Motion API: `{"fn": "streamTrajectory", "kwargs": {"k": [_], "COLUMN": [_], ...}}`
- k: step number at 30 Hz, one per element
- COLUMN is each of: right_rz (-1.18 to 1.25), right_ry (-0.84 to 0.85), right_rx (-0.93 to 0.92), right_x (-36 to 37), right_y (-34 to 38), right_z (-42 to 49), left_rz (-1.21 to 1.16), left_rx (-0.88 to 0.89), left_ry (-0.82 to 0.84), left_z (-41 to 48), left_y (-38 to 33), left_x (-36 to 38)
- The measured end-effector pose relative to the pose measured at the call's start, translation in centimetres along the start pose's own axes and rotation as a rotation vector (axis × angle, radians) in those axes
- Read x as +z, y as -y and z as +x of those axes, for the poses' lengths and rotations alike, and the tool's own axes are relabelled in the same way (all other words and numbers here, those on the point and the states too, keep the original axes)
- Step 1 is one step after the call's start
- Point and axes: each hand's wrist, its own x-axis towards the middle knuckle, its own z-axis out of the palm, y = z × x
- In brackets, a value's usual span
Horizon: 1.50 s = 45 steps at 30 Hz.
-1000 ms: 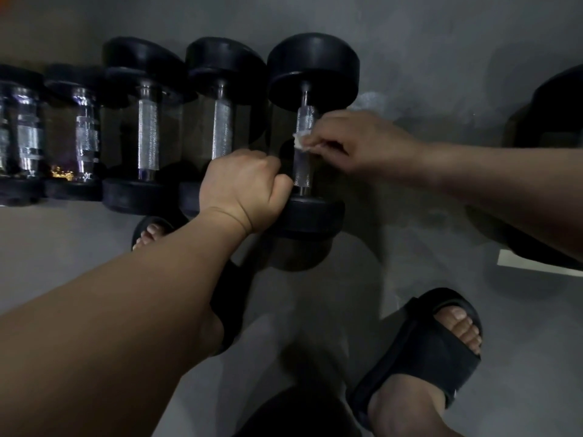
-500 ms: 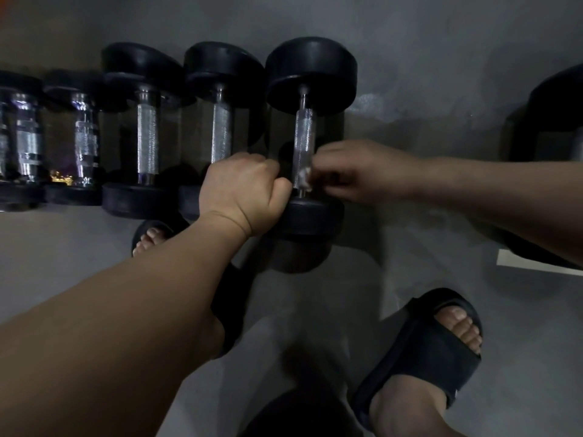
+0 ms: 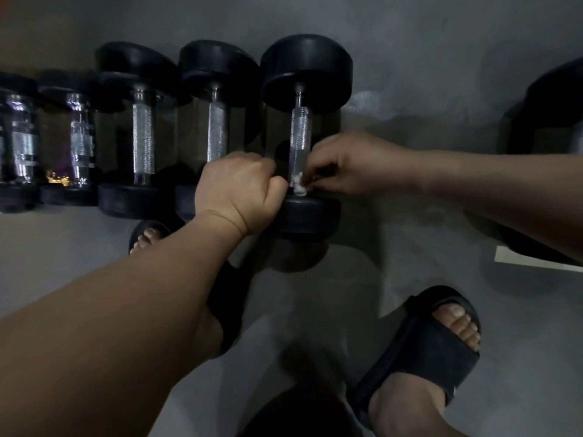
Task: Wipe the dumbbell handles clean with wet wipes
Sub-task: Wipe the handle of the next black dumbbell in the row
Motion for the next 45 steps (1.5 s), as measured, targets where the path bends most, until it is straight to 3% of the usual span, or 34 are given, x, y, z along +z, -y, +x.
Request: {"fn": "streamTrajectory", "kwargs": {"k": [4,7,12,16,20,24,27,29,34,40,45], "right_rz": [-0.026,-0.063,0.016,0.283,0.552,0.392,0.455,0.451,0.185,0.177,0.0], "right_ry": [0.022,0.044,-0.009,0.0,-0.209,-0.324,-0.39,-0.354,-0.293,-0.639,-0.499], "right_rx": [-0.098,-0.072,0.167,0.377,0.555,0.563,0.606,0.582,0.395,0.555,0.221], "right_x": [0.5,-0.1,-0.3,0.3,1.3,2.6,2.8,2.8,2.4,1.5,3.3], "right_y": [0.6,-0.1,-0.6,0.7,1.4,1.9,2.2,2.3,2.0,-0.1,1.1], "right_z": [0.3,-0.8,-1.8,-0.7,-0.1,0.0,-0.3,-0.8,-1.0,2.0,-0.8], "left_rz": [-0.011,-0.015,-0.016,-0.01,0.005,0.005,-0.003,-0.003,-0.001,0.008,0.002], "left_rx": [-0.004,-0.001,-0.003,-0.003,-0.004,-0.002,0.001,0.003,0.001,-0.007,0.002], "left_ry": [0.002,-0.001,-0.007,-0.003,0.003,0.006,0.002,0.001,0.002,0.011,0.01], "left_z": [0.0,0.0,0.1,0.0,0.0,0.0,0.0,0.0,0.1,0.0,0.1], "left_y": [0.0,-0.2,-0.1,-0.1,-0.1,0.0,0.0,0.0,0.1,0.1,0.0], "left_x": [0.0,-0.1,-0.1,-0.1,0.0,0.0,0.0,0.1,0.1,0.1,0.0]}}
